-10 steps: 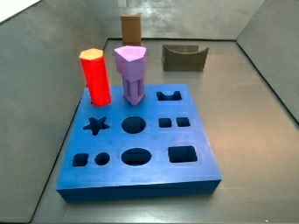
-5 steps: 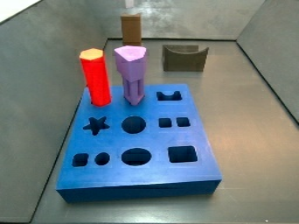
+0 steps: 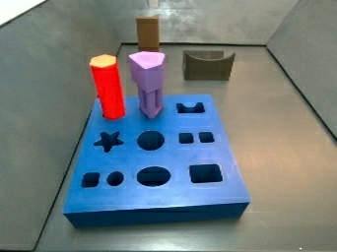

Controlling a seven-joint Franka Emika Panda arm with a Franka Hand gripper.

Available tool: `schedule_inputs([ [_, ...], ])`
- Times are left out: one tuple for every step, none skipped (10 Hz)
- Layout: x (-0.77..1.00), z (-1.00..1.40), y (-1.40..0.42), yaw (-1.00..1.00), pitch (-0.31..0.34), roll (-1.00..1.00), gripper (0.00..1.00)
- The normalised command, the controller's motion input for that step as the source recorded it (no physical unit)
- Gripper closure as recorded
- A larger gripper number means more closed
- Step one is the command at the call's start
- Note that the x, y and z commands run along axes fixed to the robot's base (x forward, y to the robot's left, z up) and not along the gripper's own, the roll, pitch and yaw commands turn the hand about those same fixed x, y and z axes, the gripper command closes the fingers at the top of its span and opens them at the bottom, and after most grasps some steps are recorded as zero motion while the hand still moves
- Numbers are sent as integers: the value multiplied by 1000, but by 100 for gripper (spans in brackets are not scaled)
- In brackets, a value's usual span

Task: Pick up the arch object. Move up. Place the arch object on the fixture. Regrasp the arch object. Rotate the arch object. Move to above the board. Insert the arch object.
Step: Rotate the arch object.

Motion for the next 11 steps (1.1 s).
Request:
schedule_inputs([
  [21, -10, -4, 1000, 12, -23, 0],
  [21, -10, -4, 1000, 12, -24, 0],
  [21, -10, -5, 1000, 13, -26, 0],
  [21, -10, -5, 1000, 14, -29, 0],
  [21, -9, -5, 1000, 15, -31, 0],
  [21, -9, -5, 1000, 17, -33, 0],
  [21, -9, -5, 1000, 18, -37, 0],
  [21, -8, -5, 1000, 20, -41, 0],
  [21, -8, -5, 1000, 22, -45, 0],
  [22, -7, -4, 1000, 26, -52, 0],
  [22, -7, -4, 1000, 29, -59, 0],
])
